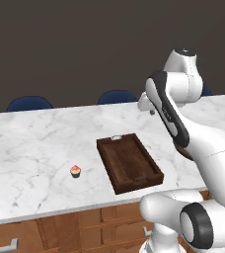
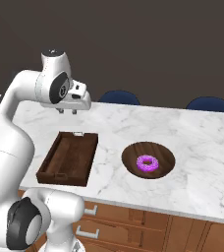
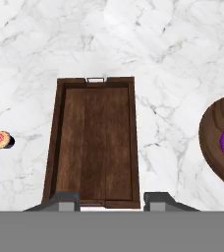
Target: Place the bowl with donut and the cupcake onto the tray.
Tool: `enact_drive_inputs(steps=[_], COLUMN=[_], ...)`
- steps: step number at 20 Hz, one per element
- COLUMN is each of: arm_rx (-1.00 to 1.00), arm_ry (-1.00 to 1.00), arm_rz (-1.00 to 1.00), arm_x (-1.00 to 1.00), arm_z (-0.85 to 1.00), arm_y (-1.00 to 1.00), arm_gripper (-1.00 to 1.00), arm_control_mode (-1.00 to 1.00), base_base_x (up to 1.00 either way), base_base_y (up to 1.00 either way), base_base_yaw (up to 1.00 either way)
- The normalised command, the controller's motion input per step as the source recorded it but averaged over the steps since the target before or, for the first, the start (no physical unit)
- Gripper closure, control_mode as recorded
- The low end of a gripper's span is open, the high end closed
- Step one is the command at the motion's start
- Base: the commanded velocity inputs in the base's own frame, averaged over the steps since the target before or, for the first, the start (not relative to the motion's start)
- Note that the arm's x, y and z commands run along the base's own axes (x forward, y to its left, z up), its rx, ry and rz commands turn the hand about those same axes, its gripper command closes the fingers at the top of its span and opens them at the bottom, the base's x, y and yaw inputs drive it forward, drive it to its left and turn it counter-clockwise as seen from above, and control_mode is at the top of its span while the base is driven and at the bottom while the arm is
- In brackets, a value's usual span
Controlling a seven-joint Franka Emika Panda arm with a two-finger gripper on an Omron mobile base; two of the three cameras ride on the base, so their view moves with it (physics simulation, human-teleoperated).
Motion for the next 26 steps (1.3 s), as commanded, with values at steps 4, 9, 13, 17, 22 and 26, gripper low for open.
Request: enact_drive_inputs(steps=[4,9,13,17,22,26], arm_rx=[0.0,-0.03,-0.14,-0.11,-0.03,-0.02], arm_ry=[0.0,0.0,0.0,0.0,0.05,0.07], arm_rz=[0.0,0.0,0.0,0.0,0.0,0.0], arm_x=[0.03,0.0,0.0,0.03,0.16,0.18], arm_z=[-0.01,-0.24,-0.46,-0.41,-0.16,-0.23], arm_y=[-0.08,-0.38,-0.36,-0.46,-0.55,-0.51], arm_gripper=[-1.0,-1.0,-1.0,-1.0,-1.0,-1.0], arm_control_mode=[-1.0,-1.0,-1.0,-1.0,-1.0,-1.0], base_base_x=[0.0,0.0,0.0,0.0,0.0,0.0], base_base_y=[0.0,0.0,0.0,0.0,0.0,0.0], base_base_yaw=[0.0,0.0,0.0,0.0,0.0,0.0])
